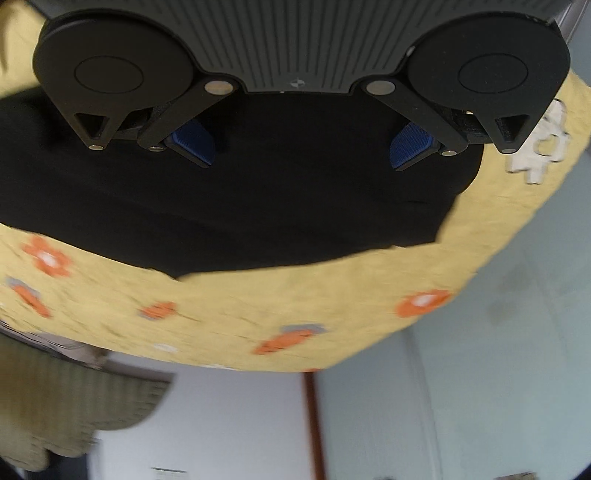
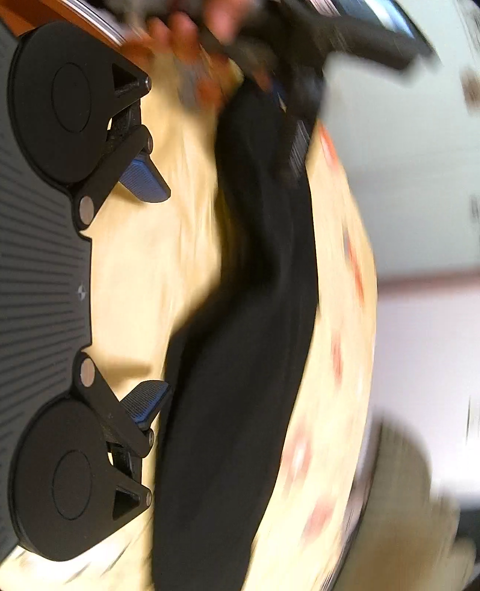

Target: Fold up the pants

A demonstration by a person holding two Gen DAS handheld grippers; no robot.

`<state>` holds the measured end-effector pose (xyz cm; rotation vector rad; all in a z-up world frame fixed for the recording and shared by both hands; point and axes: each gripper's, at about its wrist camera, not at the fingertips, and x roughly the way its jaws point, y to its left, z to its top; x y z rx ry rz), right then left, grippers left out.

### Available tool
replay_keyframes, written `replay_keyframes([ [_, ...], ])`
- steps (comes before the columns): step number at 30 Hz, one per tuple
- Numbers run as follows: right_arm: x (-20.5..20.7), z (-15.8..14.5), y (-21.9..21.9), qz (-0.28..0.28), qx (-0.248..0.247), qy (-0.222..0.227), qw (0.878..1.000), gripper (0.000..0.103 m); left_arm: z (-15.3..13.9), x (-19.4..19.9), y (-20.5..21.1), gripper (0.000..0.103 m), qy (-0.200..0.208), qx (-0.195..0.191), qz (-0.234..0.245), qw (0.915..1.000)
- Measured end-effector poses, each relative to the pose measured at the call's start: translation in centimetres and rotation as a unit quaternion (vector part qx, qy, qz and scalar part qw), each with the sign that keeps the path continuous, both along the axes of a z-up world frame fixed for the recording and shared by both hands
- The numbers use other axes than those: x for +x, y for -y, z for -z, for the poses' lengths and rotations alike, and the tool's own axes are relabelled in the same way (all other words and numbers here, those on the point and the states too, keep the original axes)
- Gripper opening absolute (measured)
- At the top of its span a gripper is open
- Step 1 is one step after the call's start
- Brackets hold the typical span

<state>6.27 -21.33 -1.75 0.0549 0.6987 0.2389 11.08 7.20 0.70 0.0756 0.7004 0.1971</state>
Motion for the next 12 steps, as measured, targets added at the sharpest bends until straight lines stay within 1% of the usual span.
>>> replay_keyframes([
  [2,-0.1,-0.2,1.3,0.045,-0.008,-0.003,0.999,0.103,0.2,-0.7,1.1,0.103,-0.001,-0.003,0.015,0.9999],
  [4,-0.4,-0.4,2.2,0.072,-0.007,-0.003,0.997,0.103,0.2,-1.4,2.2,0.103,0.001,0.000,0.026,0.9997],
  [9,-0.9,-1.1,3.1,0.064,0.006,0.000,0.998,0.103,-0.2,-3.0,2.9,0.103,0.010,-0.010,0.039,0.9992],
  [11,-0.8,-1.5,2.5,0.059,-0.001,0.004,0.998,0.103,-0.5,-3.5,2.9,0.103,0.019,-0.009,0.037,0.9991],
  [12,-1.5,-1.4,1.9,0.056,-0.004,0.008,0.998,0.103,-0.7,-3.6,2.9,0.103,0.023,-0.005,0.038,0.9990],
])
